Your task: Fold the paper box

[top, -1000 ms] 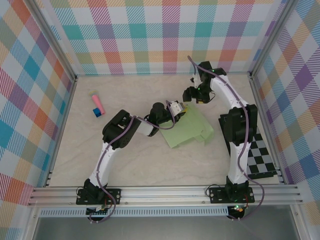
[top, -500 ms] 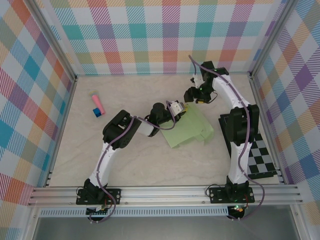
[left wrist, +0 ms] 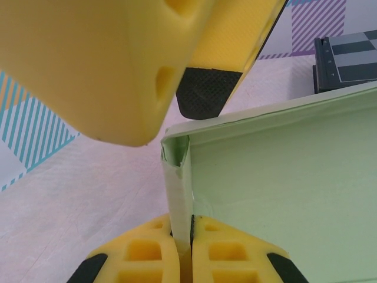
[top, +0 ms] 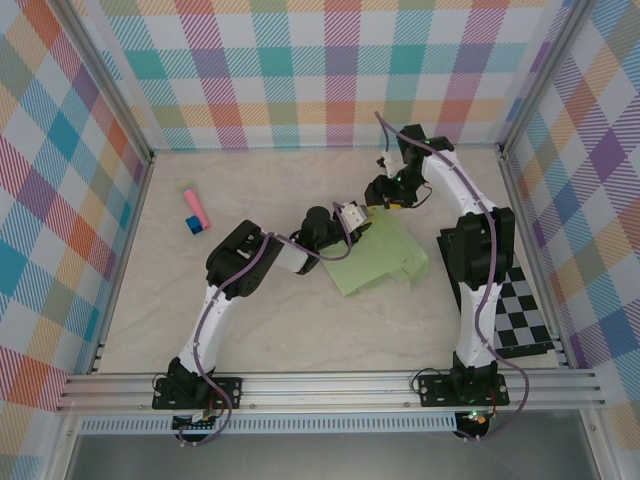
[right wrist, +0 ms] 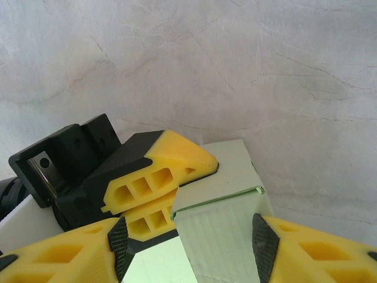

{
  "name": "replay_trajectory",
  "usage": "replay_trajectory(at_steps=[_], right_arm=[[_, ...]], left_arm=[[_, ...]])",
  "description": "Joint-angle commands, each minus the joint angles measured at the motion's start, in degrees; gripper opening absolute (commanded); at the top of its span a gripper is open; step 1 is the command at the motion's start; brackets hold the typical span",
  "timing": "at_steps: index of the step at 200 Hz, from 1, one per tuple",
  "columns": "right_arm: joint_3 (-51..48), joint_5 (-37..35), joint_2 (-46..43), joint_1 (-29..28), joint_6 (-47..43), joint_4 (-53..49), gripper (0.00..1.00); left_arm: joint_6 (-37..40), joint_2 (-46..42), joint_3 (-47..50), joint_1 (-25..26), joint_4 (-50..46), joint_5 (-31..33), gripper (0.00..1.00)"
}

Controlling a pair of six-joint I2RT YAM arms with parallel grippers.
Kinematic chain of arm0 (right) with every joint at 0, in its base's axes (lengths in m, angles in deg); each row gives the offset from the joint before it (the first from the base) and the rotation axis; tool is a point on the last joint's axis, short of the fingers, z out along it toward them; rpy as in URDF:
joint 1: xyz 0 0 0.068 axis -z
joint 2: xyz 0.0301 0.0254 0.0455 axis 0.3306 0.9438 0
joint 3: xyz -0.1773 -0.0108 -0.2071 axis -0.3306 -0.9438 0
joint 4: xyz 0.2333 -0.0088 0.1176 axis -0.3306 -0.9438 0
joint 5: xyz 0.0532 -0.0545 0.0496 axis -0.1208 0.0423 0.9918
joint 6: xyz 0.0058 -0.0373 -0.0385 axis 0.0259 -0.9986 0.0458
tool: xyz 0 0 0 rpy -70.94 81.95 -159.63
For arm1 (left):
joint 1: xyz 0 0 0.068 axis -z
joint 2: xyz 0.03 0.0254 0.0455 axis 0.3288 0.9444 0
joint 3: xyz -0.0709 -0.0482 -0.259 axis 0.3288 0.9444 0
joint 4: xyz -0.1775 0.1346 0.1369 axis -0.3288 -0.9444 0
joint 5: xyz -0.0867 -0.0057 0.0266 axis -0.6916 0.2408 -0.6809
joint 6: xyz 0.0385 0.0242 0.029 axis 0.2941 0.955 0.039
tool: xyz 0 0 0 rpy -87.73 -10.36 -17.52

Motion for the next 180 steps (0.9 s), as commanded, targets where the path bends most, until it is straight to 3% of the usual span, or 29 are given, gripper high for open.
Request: replay_trajectory(at_steps=[1, 60, 123, 180], right_arm=[[0.58, 4.26, 0.07, -0.83, 0.09, -2.36, 0.59], [6.09, 11.32, 0.86, -0.85, 1.89, -3.82, 0.5], [2.79, 5.86, 1.8, -0.77, 2.33, -3.15, 0.54], [2.1, 5.95, 1.17, -0.77, 2.54, -2.71, 0.56]], left_arm=[[1.53, 1.03, 0.17, 0.97, 2.23, 0.32, 0.07], [1.2, 0.96, -0.08, 1.04, 2.0, 1.35, 0.07], [1.57, 1.12, -0.07, 1.04, 1.92, 1.72, 0.08], [2.41, 1.11, -0.3, 1.27, 1.16, 2.24, 0.08]])
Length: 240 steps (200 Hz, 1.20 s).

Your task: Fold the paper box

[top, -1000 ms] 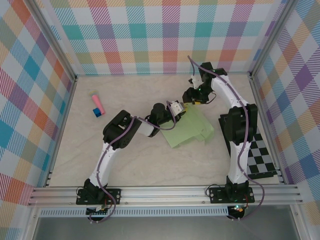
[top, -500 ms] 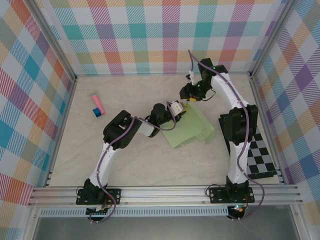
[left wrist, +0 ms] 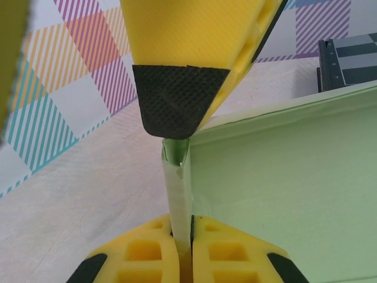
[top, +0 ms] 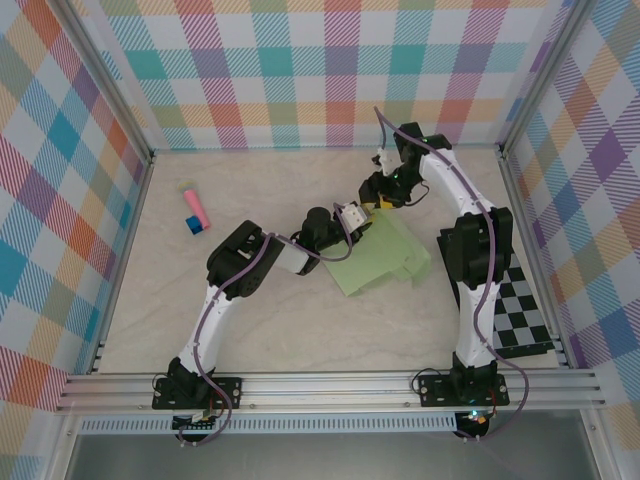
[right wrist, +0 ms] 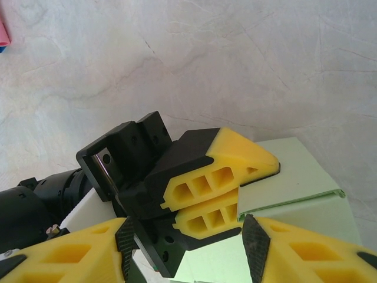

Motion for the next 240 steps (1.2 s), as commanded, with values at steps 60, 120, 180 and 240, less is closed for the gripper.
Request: replay_trajectory(at_steps=[60, 120, 180, 240], right_arm=[[-4.93, 3.34, 0.09, -0.4, 2.21, 2.23, 0.56], [-8.81, 5.55, 1.52, -1.44, 5.1, 7.22, 0.56], [-5.04, 6.98, -0.48, -1.54, 5.47, 4.28, 0.57], [-0.78, -6.26, -5.32, 0.01, 3.59, 4.24, 0.65]], left_arm=[[2.99, 1.05, -0.44, 1.26, 0.38, 2.07, 0.08], [2.47, 0.97, -0.22, 1.51, 0.8, 4.39, 0.13], [3.43, 1.04, -0.27, 1.56, 0.31, 3.67, 0.12], [4.13, 1.23, 0.39, 1.79, 1.51, 4.2, 0.1]])
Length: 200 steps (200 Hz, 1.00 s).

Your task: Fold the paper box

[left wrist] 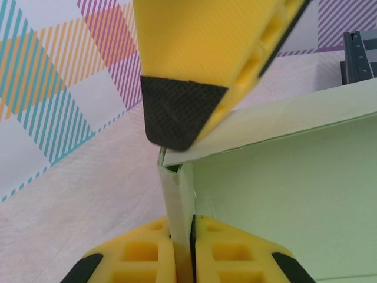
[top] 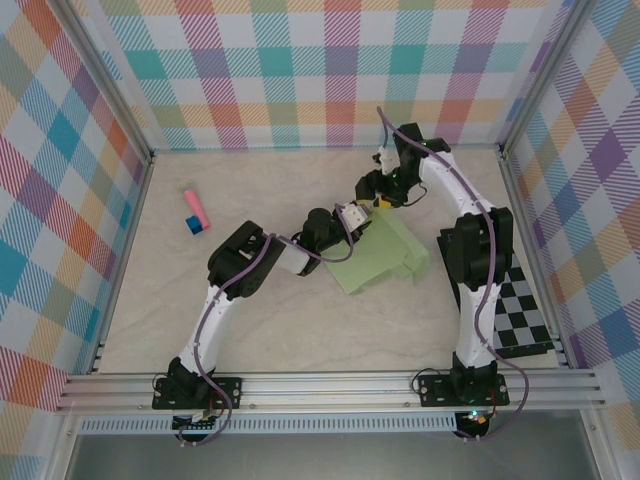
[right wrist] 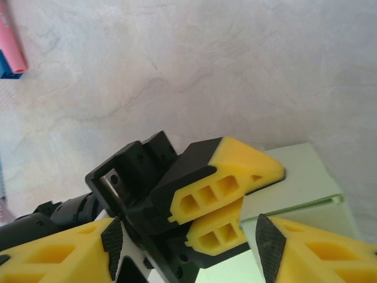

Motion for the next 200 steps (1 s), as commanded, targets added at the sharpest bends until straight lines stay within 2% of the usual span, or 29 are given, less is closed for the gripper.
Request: replay_trajectory(at_steps=[1, 51, 82, 99, 116, 145, 200], right_arm=[[2.25, -6.01, -3.81, 0.33, -1.79, -1.83, 0.65], [4.3, -8.41, -3.81, 0.94, -3.7, -4.18, 0.66], [5.27, -11.21, -0.37, 1.97, -6.48, -5.05, 0.67], [8.68, -9.18, 3.11, 1.91, -9.22, -8.63, 0.65], [8.01, -7.42, 3.6, 1.77, -10.02, -8.06, 0.66], [9.99, -7.65, 6.05, 1.68, -10.9, -10.48, 0.67], [7.58, -6.0, 7.19, 1.21, -11.77, -9.16, 0.65]], left_arm=[[3.55, 0.86, 0.37, 1.42, 0.83, 0.37, 0.1], [3.82, 0.91, 0.35, 1.43, 0.83, 0.65, 0.1], [3.82, 0.88, 0.36, 1.47, 0.82, 0.65, 0.1], [3.81, 0.9, 0.43, 1.46, 0.76, 0.65, 0.1], [3.82, 0.86, 0.43, 1.51, 0.74, 0.74, 0.1], [3.82, 0.9, 0.27, 1.43, 0.76, 0.87, 0.1], [3.8, 0.9, 0.17, 1.51, 0.49, 0.96, 0.1]])
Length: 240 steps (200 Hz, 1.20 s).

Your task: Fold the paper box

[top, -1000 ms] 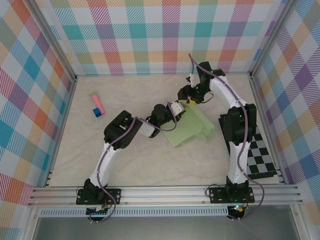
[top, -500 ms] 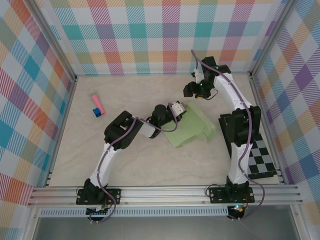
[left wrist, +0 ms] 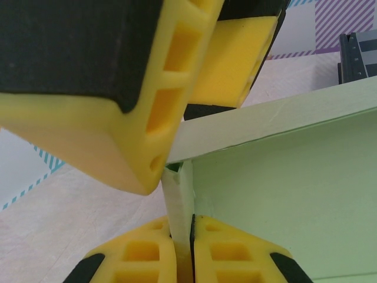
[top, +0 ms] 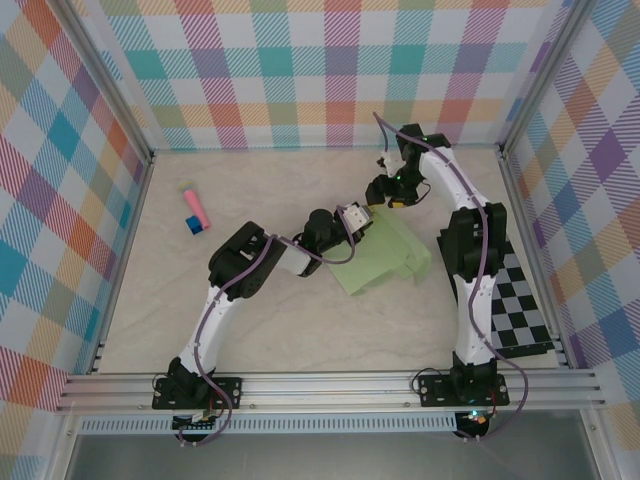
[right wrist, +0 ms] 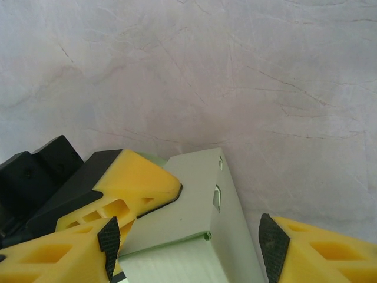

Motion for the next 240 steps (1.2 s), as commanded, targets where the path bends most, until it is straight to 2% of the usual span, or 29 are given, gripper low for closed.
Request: replay_trajectory(at_steps=[1, 114, 176, 240], right_arm=[[-0.17, 2.22, 0.31, -0.51, -1.68, -0.99, 0.65], [-2.6, 2.62, 2.01, -1.14, -4.19, -0.85, 0.61], [-2.86, 3.36, 1.79, -1.14, -4.46, -0.95, 0.52], [-2.95, 3.42, 0.74, -1.23, -3.62, -0.21, 0.43]], left_arm=[[2.85, 0.9, 0.12, 0.96, 0.21, 0.52, 0.1], [3.07, 0.91, -0.15, 0.99, -0.41, 0.72, 0.1], [3.34, 0.91, -0.62, 1.2, -1.37, 1.22, 0.11], [3.63, 0.57, -0.27, 1.22, -1.51, 2.44, 0.26]])
